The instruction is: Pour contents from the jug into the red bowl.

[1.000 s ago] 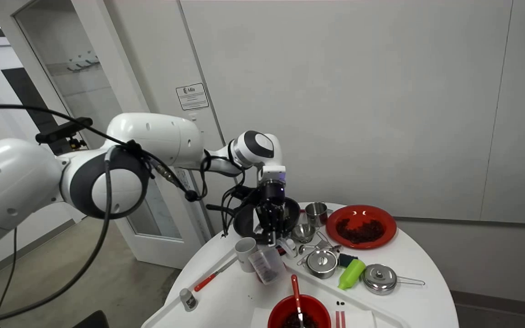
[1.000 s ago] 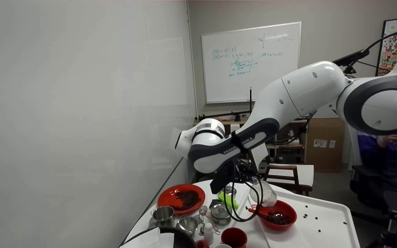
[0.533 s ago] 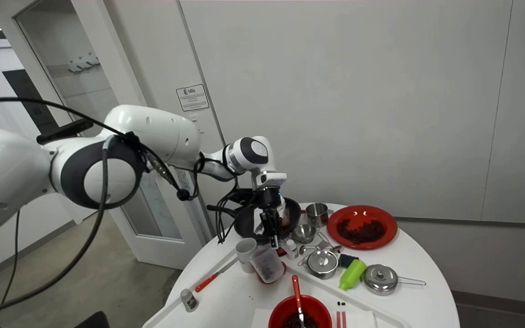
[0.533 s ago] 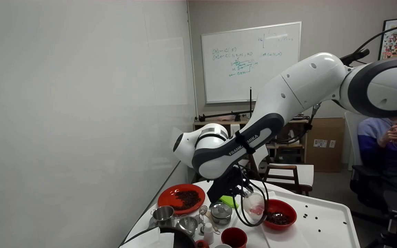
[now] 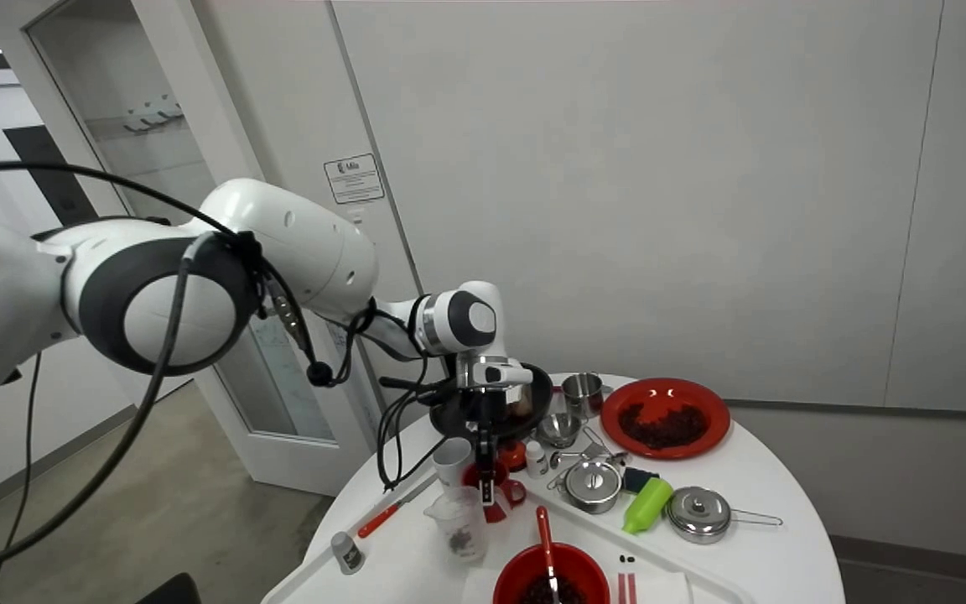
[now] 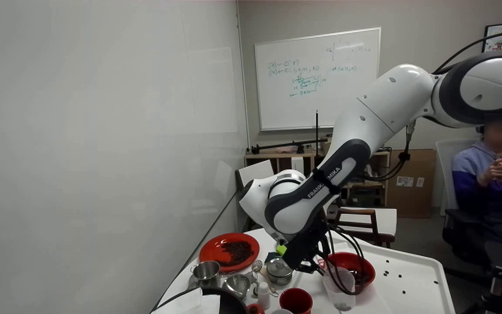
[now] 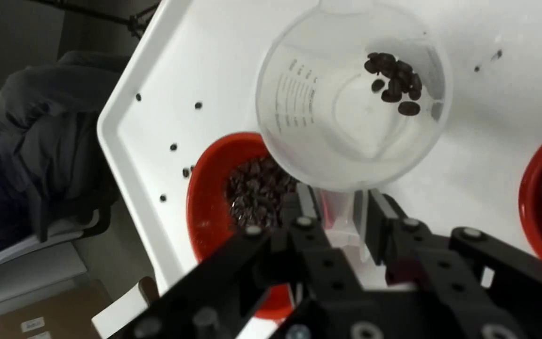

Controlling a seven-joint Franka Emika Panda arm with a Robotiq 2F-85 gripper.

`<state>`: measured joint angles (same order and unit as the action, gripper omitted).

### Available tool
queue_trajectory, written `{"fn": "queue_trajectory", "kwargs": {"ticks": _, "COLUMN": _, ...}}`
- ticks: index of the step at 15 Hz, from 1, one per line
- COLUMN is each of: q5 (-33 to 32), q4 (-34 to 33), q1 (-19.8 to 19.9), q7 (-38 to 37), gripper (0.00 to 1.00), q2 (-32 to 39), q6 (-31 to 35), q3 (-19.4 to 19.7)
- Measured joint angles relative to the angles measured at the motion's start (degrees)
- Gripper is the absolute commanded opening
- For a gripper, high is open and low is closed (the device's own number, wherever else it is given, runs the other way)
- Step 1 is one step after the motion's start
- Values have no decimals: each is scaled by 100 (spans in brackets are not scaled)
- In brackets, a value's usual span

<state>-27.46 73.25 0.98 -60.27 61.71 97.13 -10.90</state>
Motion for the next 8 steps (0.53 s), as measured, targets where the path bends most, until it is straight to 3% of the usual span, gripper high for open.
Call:
{"fn": "queue_trajectory", "kwargs": {"ticks": 4, "q5": 1255, "q4": 754, "q1": -30, "q7": 487, "gripper": 9, "q2": -374, "q6": 323, "q3": 393}}
{"fn": "queue_trajectory", "kwargs": {"ticks": 8, "q5": 1844, "q4": 1331, "q1": -239, "q7": 470, "gripper": 9, "q2": -652, "q6": 499, "q3": 777}}
